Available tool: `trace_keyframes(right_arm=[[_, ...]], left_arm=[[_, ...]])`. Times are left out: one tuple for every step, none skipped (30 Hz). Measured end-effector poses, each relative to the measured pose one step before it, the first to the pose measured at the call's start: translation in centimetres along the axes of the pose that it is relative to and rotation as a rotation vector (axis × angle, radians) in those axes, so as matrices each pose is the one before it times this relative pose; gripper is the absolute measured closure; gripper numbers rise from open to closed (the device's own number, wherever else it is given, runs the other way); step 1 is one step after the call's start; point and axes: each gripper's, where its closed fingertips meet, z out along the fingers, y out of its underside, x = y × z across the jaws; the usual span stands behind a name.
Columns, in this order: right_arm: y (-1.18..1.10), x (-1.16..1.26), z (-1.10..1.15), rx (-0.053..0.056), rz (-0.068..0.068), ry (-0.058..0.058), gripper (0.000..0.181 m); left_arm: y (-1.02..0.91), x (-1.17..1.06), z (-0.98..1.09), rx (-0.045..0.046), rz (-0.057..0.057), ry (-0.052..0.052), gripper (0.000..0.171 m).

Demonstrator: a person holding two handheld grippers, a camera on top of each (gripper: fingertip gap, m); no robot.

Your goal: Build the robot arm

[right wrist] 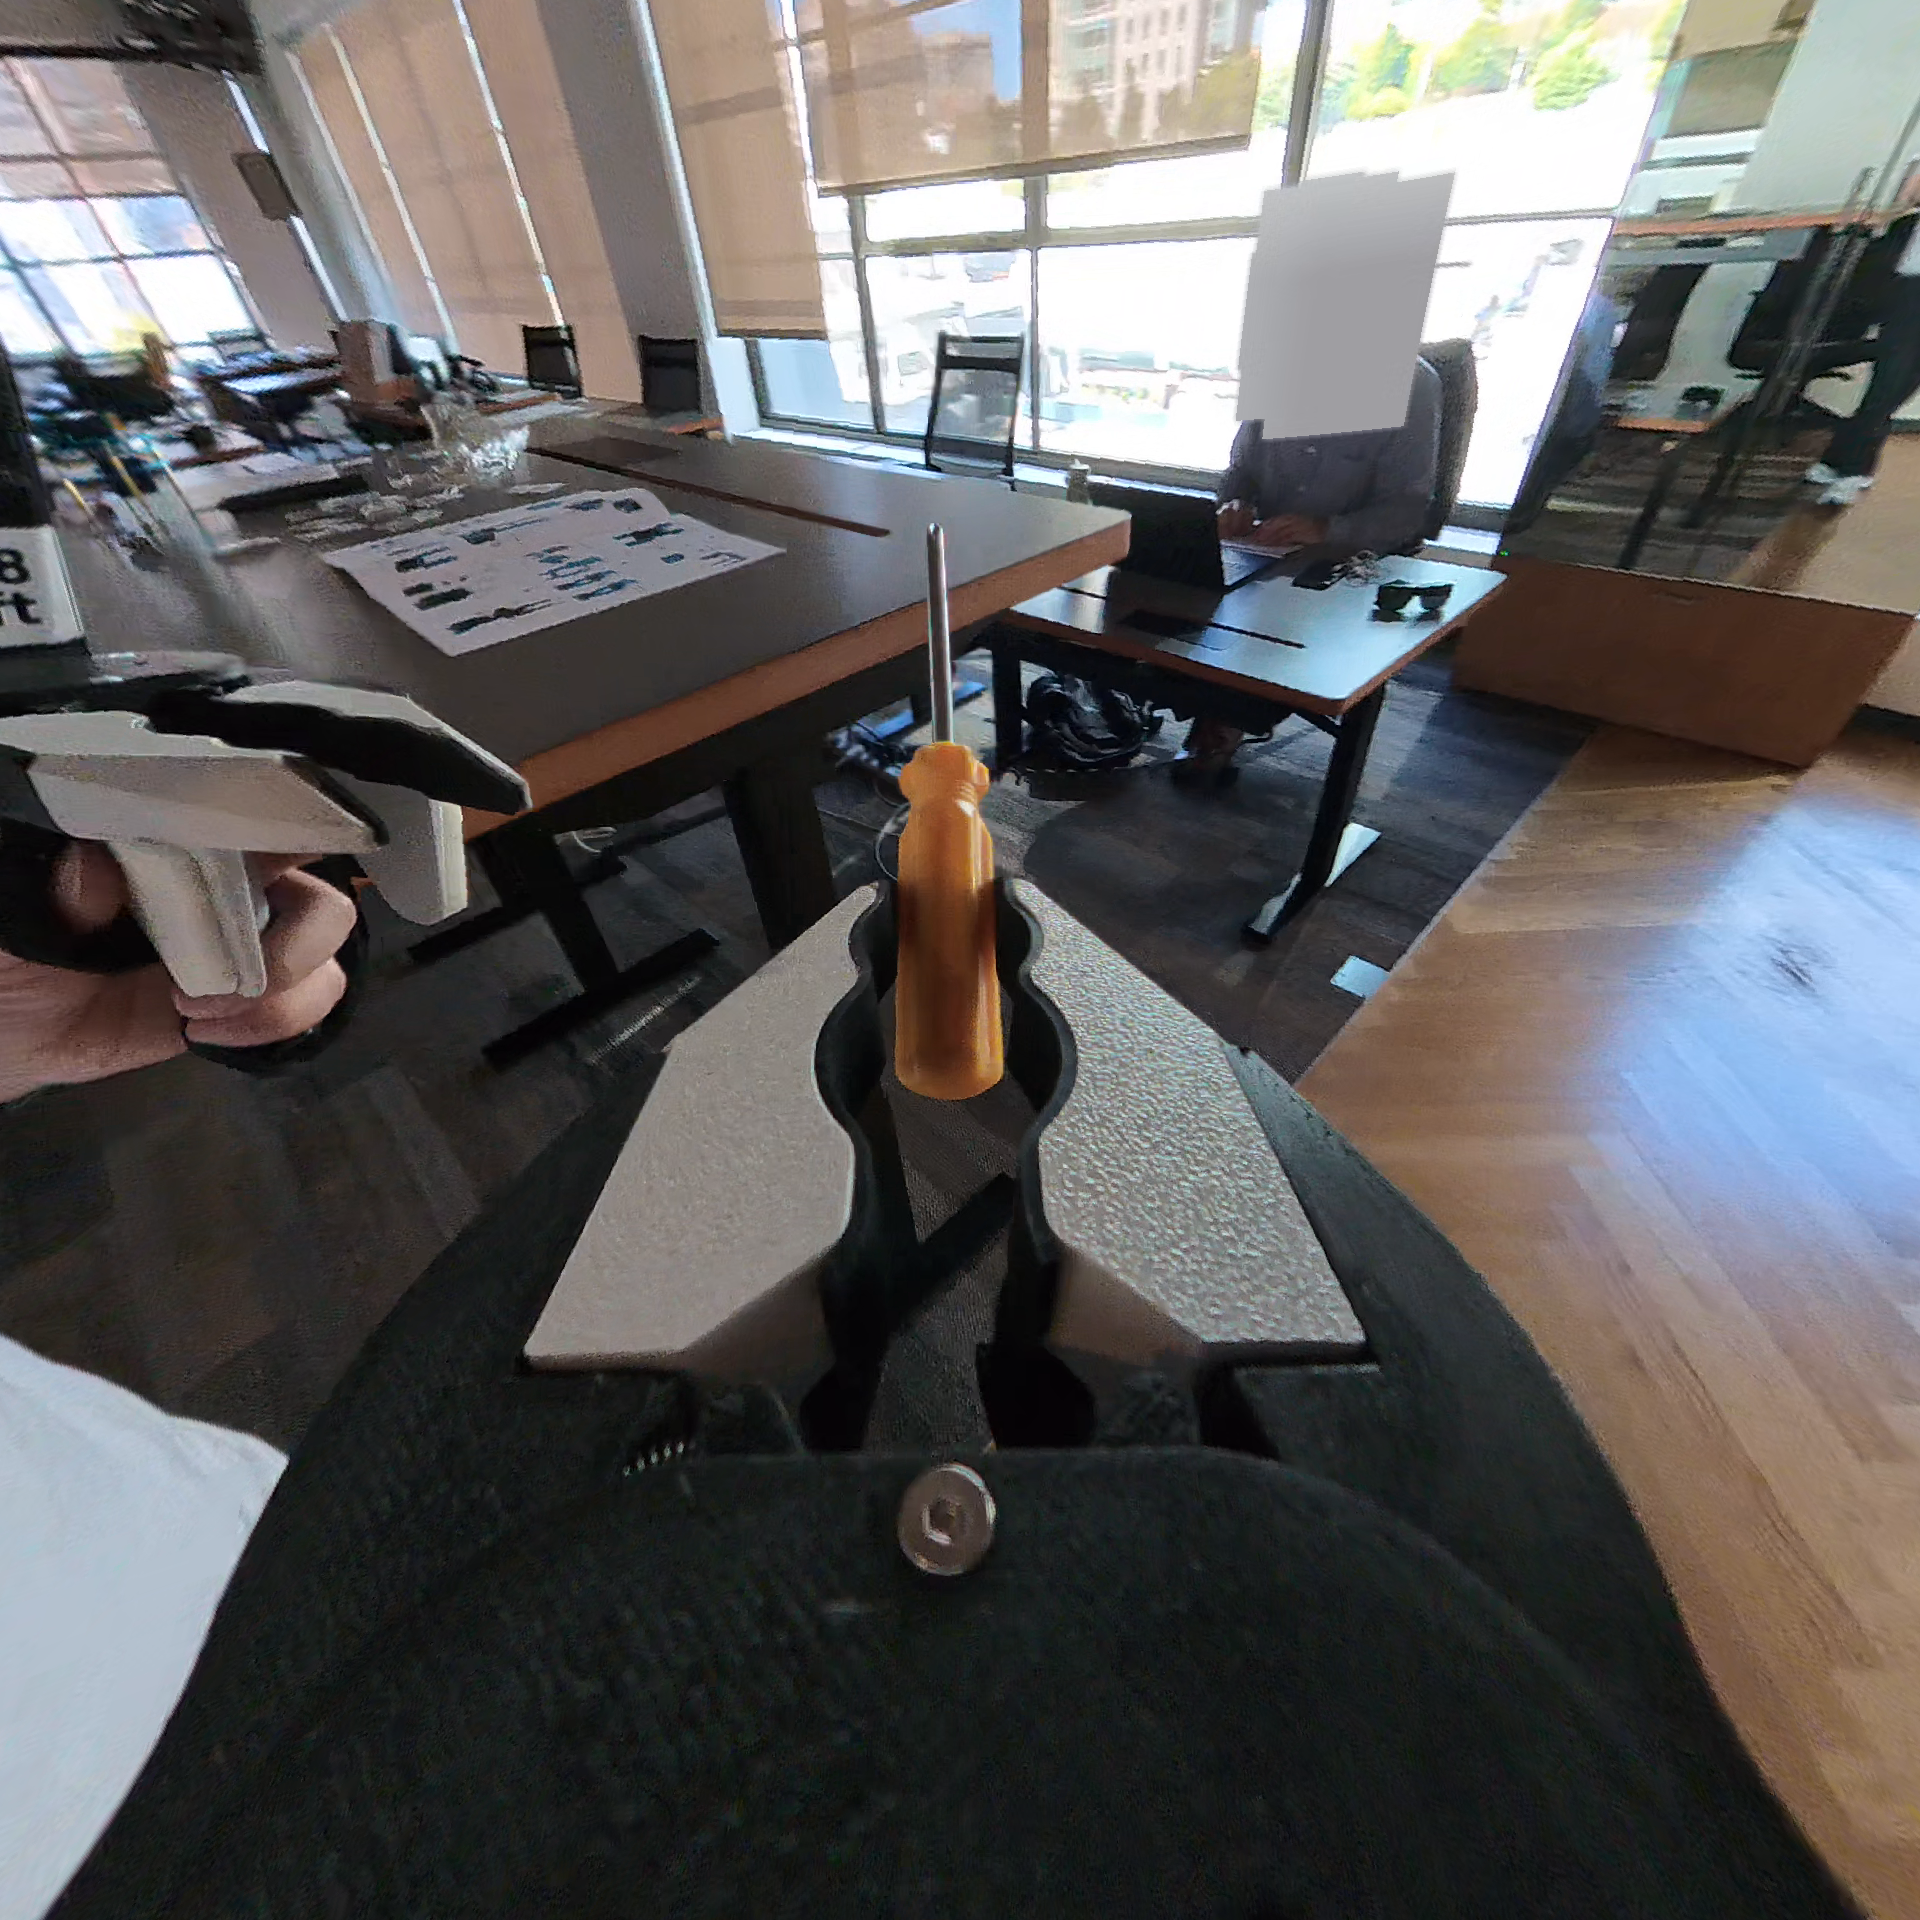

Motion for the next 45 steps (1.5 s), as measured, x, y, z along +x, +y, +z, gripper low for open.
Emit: trace_keyframes(right_arm=[[0.143, 2.169, 1.751, 0.0052, -0.0005, -0.0255, 0.164], [0.182, 2.272, 1.685, -0.0004, -0.0018, -0.0162, 0.164], [0.144, 2.343, 1.660, -0.0008, -0.0030, -0.0080, 0.164], [0.142, 2.389, 1.677, -0.0068, 0.0014, -0.0014, 0.164], [0.121, 2.317, 1.690, -0.0137, 0.0066, -0.0033, 0.164], [0.059, 2.207, 1.721, -0.0145, 0.0042, -0.0078, 0.164], [0.091, 2.128, 1.734, -0.0224, 0.0020, -0.0102, 0.164], [0.090, 2.032, 1.731, -0.0285, -0.0030, -0.0151, 0.164], [0.047, 1.990, 1.717, -0.0270, -0.0103, -0.0170, 0.164], [-0.022, 2.124, 1.728, -0.0213, -0.0145, -0.0113, 0.164], [-0.055, 2.270, 1.813, -0.0179, -0.0154, -0.0067, 0.164], [-0.115, 2.382, 1.957, -0.0140, -0.0152, -0.0070, 0.164], [-0.269, 2.412, 2.096, -0.0083, -0.0155, -0.0116, 0.164], [-0.431, 2.425, 2.189, -0.0044, -0.0167, -0.0181, 0.164], [-0.543, 2.425, 2.256, -0.0042, -0.0234, -0.0228, 0.164], [-0.618, 2.337, 2.258, -0.0068, -0.0295, -0.0318, 0.164], [-0.781, 2.262, 2.148, -0.0032, -0.0340, -0.0366, 0.164], [-0.908, 2.282, 2.023, 0.0016, -0.0387, -0.0356, 0.164], [-0.922, 2.216, 1.925, 0.0014, -0.0343, -0.0393, 0.164], [-0.891, 2.088, 1.788, -0.0040, -0.0251, -0.0453, 0.164], [-0.974, 2.046, 1.664, 0.0034, -0.0265, -0.0446, 0.164], [-0.902, 2.067, 1.650, 0.0033, -0.0204, -0.0400, 0.164], [-0.836, 2.043, 1.682, -0.0034, -0.0105, -0.0380, 0.164], [-0.921, 1.955, 1.668, -0.0014, -0.0091, -0.0352, 0.164], [-1.006, 1.913, 1.659, 0.0054, -0.0130, -0.0290, 0.164], [-0.945, 1.822, 1.681, 0.0083, -0.0195, -0.0280, 0.164], [-0.774, 1.779, 1.726, 0.0061, -0.0209, -0.0277, 0.164], [-0.660, 1.740, 1.746, 0.0088, -0.0213, -0.0291, 0.164], [-0.571, 1.804, 1.718, 0.0152, -0.0250, -0.0232, 0.164], [-0.461, 1.885, 1.676, 0.0172, -0.0269, -0.0147, 0.164], [-0.378, 1.880, 1.656, 0.0190, -0.0223, -0.0127, 0.164], [-0.335, 1.900, 1.673, 0.0188, -0.0116, -0.0085, 0.164], [-0.310, 1.912, 1.717, 0.0161, -0.0042, -0.0055, 0.164], [-0.242, 1.776, 1.764, 0.0077, 0.0045, -0.0121, 0.164], [-0.213, 1.615, 1.774, -0.0003, 0.0137, -0.0216, 0.164], [-0.214, 1.456, 1.737, -0.0040, 0.0136, -0.0297, 0.164], [-0.288, 1.433, 1.692, -0.0018, 0.0035, -0.0288, 0.164], [-0.207, 1.509, 1.737, -0.0053, -0.0096, -0.0229, 0.164], [-0.090, 1.622, 1.853, -0.0086, -0.0192, -0.0179, 0.164], [-0.020, 1.705, 2.009, -0.0080, -0.0178, -0.0154, 0.164], [-0.075, 1.690, 2.153, 0.0003, -0.0122, -0.0193, 0.164], [-0.194, 1.634, 2.280, 0.0100, -0.0067, -0.0253, 0.164], [-0.262, 1.564, 2.385, 0.0147, -0.0008, -0.0331, 0.164], [-0.293, 1.467, 2.471, 0.0165, -0.0021, -0.0431, 0.164], [-0.292, 1.458, 2.511, 0.0136, -0.0108, -0.0466, 0.164]], left_arm=[[0.027, -2.184, 1.391, 0.00985, -0.0044, -0.0192, 0.144], [0.042, -2.273, 1.313, 0.01112, -0.0112, -0.0143, 0.144], [-0.059, -2.493, 1.229, 0.01350, -0.0194, -0.0188, 0.145], [-0.301, -2.729, 1.135, 0.01460, -0.0268, -0.0324, 0.146], [-0.666, -2.350, 1.051, 0.02158, -0.0107, -0.0196, 0.149], [-0.851, -2.107, 1.027, 0.02496, 0.0059, -0.0196, 0.152], [-0.790, -2.123, 1.140, 0.01422, 0.0144, -0.0322, 0.152], [-0.655, -2.059, 1.337, 0.00232, 0.0205, -0.0329, 0.152], [-0.549, -2.093, 1.506, -0.00364, 0.0237, -0.0335, 0.152], [-0.468, -2.313, 1.618, -0.00341, 0.0205, -0.0433, 0.151], [-0.475, -2.420, 1.709, 0.00581, 0.0104, -0.0469, 0.151], [-0.511, -2.404, 1.807, 0.01533, -0.0026, -0.0423, 0.150], [-0.506, -2.386, 1.892, 0.01708, -0.0122, -0.0414, 0.149], [-0.483, -2.440, 1.956, 0.01267, -0.0074, -0.0471, 0.148], [-0.470, -2.489, 1.965, 0.00743, 0.0024, -0.0564, 0.147], [-0.543, -2.367, 1.944, 0.00899, 0.0081, -0.0605, 0.146], [-0.661, -2.077, 1.931, 0.01440, 0.0145, -0.0548, 0.146], [-0.708, -1.991, 1.928, 0.01939, 0.0218, -0.0622, 0.146], [-0.608, -1.975, 2.045, 0.01610, 0.0252, -0.0728, 0.146], [-0.344, -1.726, 2.192, -0.00658, 0.0182, -0.0672, 0.145], [-0.387, -1.176, 2.153, -0.01758, 0.0046, -0.0432, 0.144], [-0.705, -0.774, 1.925, -0.00061, 0.0041, -0.0251, 0.143], [-0.807, -0.902, 1.670, 0.00807, 0.0120, -0.0352, 0.144], [-0.681, -1.207, 1.470, 0.00353, 0.0171, -0.0522, 0.144], [-0.591, -1.337, 1.358, 0.00058, 0.0159, -0.0555, 0.143], [-0.555, -1.284, 1.262, 0.00087, 0.0126, -0.0465, 0.142], [-0.543, -1.324, 1.164, 0.00299, 0.0108, -0.0411, 0.142], [-0.495, -1.559, 1.061, 0.00409, 0.0168, -0.0459, 0.142], [-0.427, -1.721, 0.991, 0.00323, 0.0263, -0.0474, 0.142], [-0.348, -1.826, 0.986, 0.00459, 0.0299, -0.0486, 0.142], [-0.291, -1.837, 1.006, 0.00709, 0.0261, -0.0455, 0.142], [-0.347, -1.767, 1.080, 0.01440, 0.0211, -0.0407, 0.141], [-0.336, -1.840, 1.185, 0.01129, 0.0139, -0.0462, 0.141], [-0.202, -1.806, 1.317, -0.00614, 0.0059, -0.0500, 0.141], [-0.261, -1.563, 1.396, -0.00837, -0.0030, -0.0424, 0.141], [-0.414, -1.292, 1.399, 0.00155, -0.0070, -0.0334, 0.141], [-0.274, -1.172, 1.383, -0.00316, 0.0000, -0.0294, 0.141], [-0.014, -1.156, 1.380, -0.01745, 0.0070, -0.0298, 0.141], [0.059, -1.194, 1.323, -0.01471, 0.0088, -0.0347, 0.140], [0.024, -1.190, 1.286, -0.00551, 0.0027, -0.0390, 0.140], [0.033, -1.106, 1.295, -0.00317, -0.0078, -0.0373, 0.140], [0.116, -1.073, 1.328, -0.00750, -0.0147, -0.0390, 0.140], [0.122, -1.022, 1.322, -0.00781, -0.0163, -0.0411, 0.139], [0.037, -0.904, 1.321, -0.00218, -0.0122, -0.0381, 0.139], [-0.054, -0.878, 1.328, 0.00685, -0.0057, -0.0404, 0.138]])
